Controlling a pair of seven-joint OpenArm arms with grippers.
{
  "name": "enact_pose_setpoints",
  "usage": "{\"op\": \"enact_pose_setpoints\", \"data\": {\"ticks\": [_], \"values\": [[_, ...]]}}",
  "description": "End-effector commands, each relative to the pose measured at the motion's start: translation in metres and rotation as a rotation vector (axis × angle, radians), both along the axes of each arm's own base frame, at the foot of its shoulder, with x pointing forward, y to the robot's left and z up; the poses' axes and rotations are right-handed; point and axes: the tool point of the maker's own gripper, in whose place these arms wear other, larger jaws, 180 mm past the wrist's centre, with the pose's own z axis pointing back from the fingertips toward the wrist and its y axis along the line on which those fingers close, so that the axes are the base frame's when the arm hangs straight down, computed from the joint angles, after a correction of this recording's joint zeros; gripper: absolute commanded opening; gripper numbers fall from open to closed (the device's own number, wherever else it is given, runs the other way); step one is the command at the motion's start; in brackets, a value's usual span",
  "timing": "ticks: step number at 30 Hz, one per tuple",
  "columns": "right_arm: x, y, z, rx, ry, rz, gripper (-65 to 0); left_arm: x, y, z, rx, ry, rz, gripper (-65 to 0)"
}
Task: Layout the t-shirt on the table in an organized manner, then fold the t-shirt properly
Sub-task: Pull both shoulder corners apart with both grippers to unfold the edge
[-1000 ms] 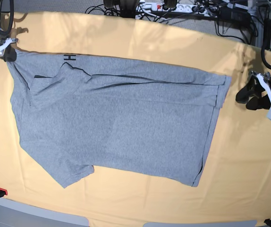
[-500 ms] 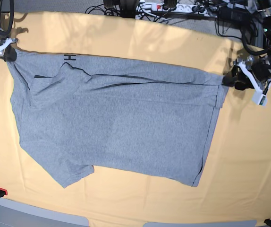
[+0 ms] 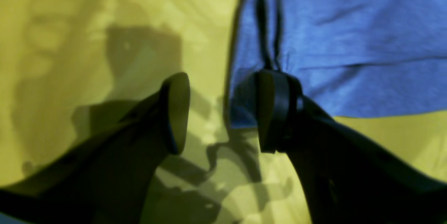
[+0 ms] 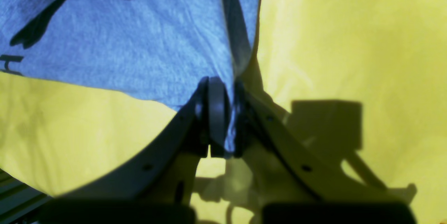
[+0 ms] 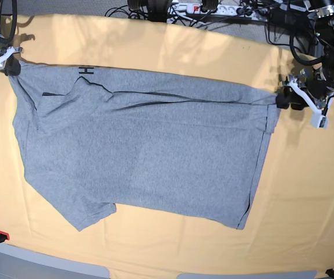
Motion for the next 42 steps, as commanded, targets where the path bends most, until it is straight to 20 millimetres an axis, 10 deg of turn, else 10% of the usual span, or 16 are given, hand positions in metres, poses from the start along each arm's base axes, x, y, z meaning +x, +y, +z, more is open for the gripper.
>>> {"op": "enact_pose_setpoints", "data": {"ticks": [1,38,42], "values": [[0.006,-0.007,0.010,-0.029,-0.027,0.013,-65.0,0.007,0.002,0.013,0.003,-0.043,-0.012,-33.1],[0.008,-0.003,0.012,-0.008,-0.044,0.016,-65.0,-0.022,-0.025,-0.009,-0.300,0.007,-0.100,-34.0],[0.008,-0.003,0.012,-0.008,-0.044,0.016,-65.0,-0.022,-0.024,-0.010,-0.292,0.010,-0.100,-52.3]]}}
